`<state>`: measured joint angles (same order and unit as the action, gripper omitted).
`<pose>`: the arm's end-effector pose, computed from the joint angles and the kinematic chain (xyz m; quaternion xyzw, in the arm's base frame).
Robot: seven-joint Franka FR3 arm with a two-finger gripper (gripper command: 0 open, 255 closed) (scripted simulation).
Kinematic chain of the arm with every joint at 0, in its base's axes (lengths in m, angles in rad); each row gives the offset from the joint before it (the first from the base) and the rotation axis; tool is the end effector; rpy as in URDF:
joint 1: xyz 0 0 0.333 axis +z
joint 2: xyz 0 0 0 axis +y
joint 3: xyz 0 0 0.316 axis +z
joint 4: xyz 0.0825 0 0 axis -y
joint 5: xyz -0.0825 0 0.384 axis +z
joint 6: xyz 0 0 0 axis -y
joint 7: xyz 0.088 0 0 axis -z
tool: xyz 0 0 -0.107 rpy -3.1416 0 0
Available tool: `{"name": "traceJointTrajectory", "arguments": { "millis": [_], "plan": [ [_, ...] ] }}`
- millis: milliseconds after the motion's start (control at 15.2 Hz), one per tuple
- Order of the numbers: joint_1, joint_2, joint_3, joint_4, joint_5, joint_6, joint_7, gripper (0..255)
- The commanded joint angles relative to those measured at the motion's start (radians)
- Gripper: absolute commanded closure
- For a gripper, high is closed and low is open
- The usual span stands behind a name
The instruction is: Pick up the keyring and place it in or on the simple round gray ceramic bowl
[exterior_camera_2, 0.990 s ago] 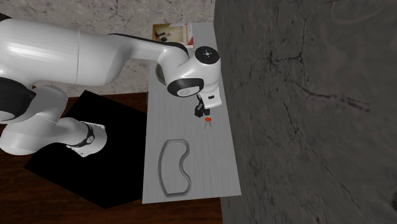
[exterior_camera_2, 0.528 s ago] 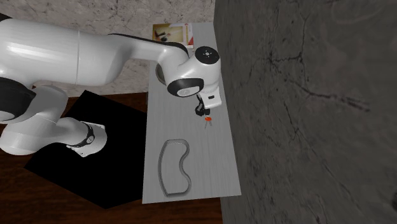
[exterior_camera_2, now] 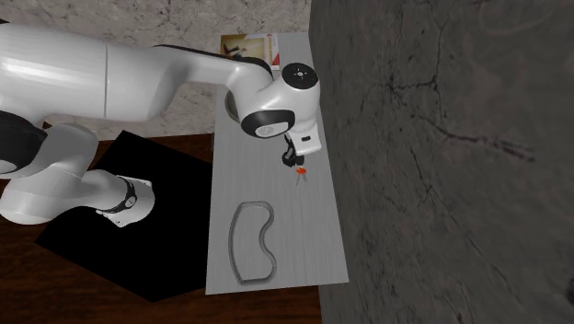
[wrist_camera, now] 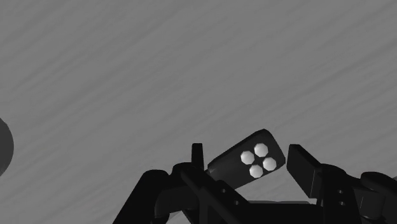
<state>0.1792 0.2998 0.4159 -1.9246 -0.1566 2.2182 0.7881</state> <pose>0.5184 0.3301 0.3495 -0.9982 0.0588 -0.0111 0.0050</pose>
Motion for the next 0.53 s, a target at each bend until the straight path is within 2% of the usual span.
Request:
{"name": "traceJointTrajectory", "arguments": {
  "millis": [0, 462],
  "plan": [
    [-0.002, -0.015, 0.003, 0.009, 0.009, -0.023, -0.006, 255],
    [-0.009, -0.058, 0.012, 0.052, 0.034, -0.104, -0.022, 255]
  ]
}}
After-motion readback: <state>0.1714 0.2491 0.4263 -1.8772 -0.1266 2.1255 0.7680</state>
